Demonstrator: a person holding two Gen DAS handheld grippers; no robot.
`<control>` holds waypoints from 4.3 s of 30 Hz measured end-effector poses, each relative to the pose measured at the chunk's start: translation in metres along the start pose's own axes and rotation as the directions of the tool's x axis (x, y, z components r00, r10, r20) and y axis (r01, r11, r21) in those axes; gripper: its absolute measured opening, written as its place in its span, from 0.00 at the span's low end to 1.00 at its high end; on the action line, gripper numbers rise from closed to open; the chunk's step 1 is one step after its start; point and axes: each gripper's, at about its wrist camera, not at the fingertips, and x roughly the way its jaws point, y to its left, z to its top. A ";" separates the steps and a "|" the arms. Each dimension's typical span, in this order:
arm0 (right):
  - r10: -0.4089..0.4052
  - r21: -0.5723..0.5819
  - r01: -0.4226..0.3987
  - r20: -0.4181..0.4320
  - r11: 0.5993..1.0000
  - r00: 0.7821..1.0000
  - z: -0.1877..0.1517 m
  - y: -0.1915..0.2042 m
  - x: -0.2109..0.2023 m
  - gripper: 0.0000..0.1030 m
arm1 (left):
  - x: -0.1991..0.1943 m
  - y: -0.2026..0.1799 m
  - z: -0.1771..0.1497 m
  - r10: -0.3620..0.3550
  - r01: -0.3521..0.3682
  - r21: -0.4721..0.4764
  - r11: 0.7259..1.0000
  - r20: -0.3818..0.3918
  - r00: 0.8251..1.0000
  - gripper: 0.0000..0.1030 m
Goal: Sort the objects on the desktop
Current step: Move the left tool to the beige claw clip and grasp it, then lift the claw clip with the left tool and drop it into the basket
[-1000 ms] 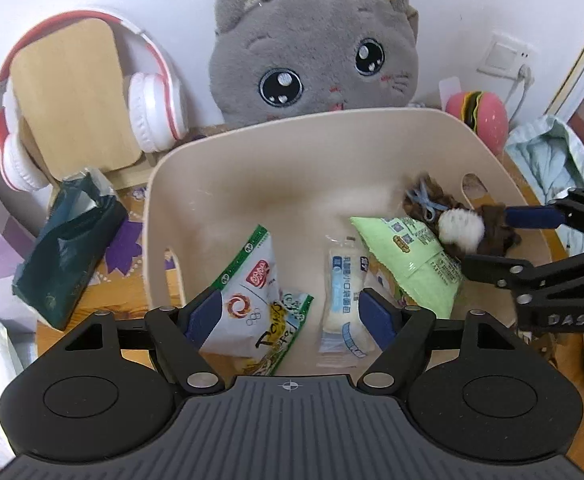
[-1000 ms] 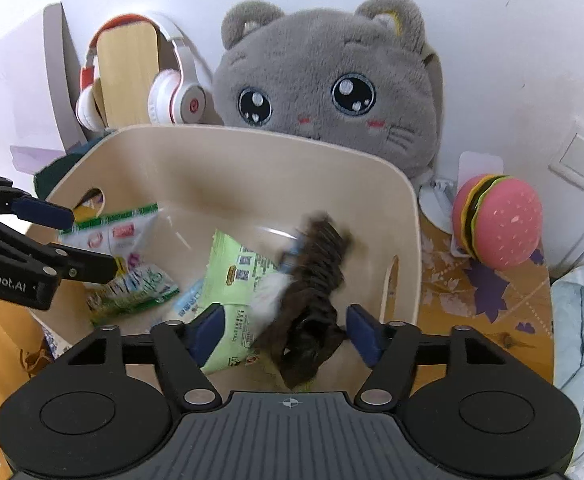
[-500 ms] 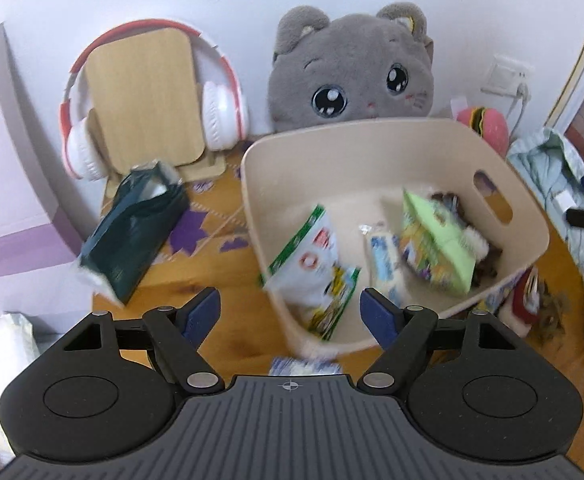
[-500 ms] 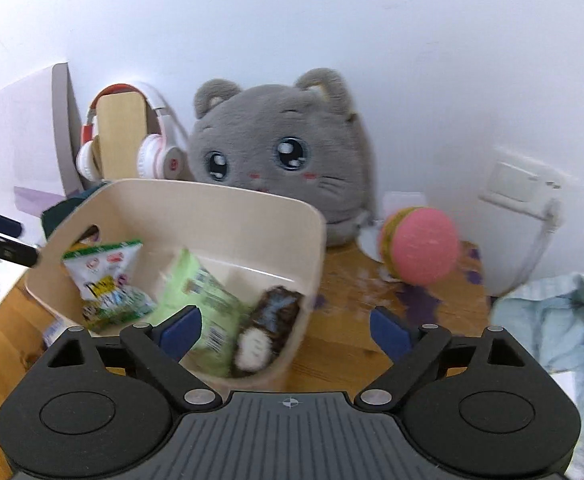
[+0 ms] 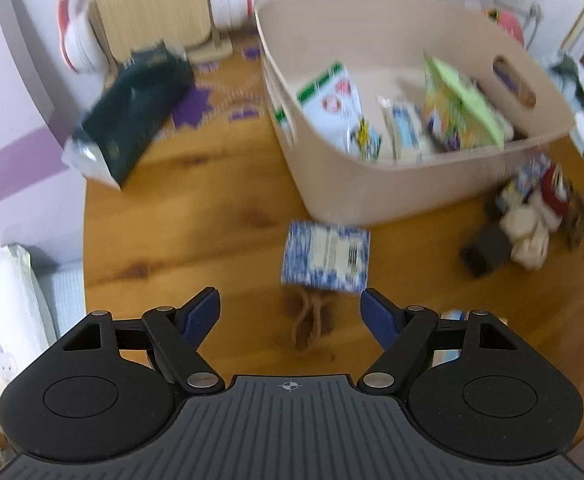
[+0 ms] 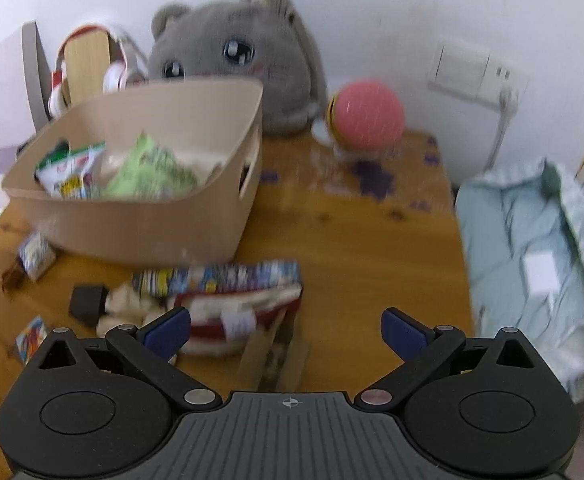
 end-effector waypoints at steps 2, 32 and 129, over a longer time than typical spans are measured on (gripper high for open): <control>0.001 -0.005 -0.001 -0.030 1.000 1.000 -0.008 0.005 0.007 1.00 | 0.006 -0.001 -0.005 0.001 -0.001 0.008 1.000 -0.026 1.000 0.76; -0.078 0.095 0.096 -0.173 0.991 0.982 -0.026 0.016 0.069 0.57 | 0.053 -0.012 -0.009 -0.032 0.034 0.030 0.999 -0.059 0.998 0.50; 0.090 -0.095 -0.090 0.002 0.991 0.996 0.122 0.098 0.062 0.39 | 0.019 -0.067 0.107 -0.106 0.093 0.157 0.983 0.079 0.991 0.18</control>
